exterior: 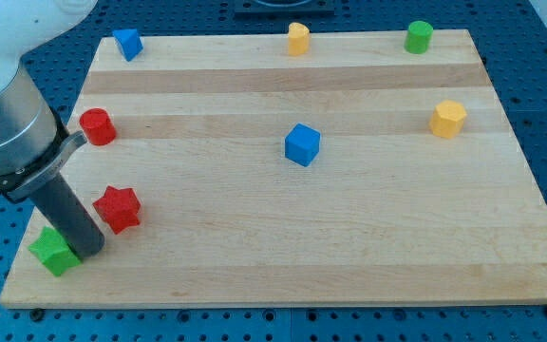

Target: Place the blue cube to the bottom center of the board

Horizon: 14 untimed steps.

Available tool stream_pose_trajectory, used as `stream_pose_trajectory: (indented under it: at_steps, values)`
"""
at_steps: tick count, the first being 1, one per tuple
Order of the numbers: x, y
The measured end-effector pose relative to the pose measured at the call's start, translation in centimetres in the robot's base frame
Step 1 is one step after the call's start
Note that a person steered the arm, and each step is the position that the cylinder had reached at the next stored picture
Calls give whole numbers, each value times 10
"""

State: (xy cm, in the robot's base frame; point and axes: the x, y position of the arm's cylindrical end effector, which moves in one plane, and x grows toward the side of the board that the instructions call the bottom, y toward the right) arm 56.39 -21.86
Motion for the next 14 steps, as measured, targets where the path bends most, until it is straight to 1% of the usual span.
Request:
stream_pose_trajectory:
  at_steps: [1,3,4,5,6,7,9,10,11,13,14]
  values:
    - [-3,0]
    - [-73,10]
    - [-115,50]
    - [-154,77]
    - [-181,142]
    - [-177,202]
    - [-154,230]
    - [-160,262]
    - [-155,282]
    - [-144,276]
    - [-132,265]
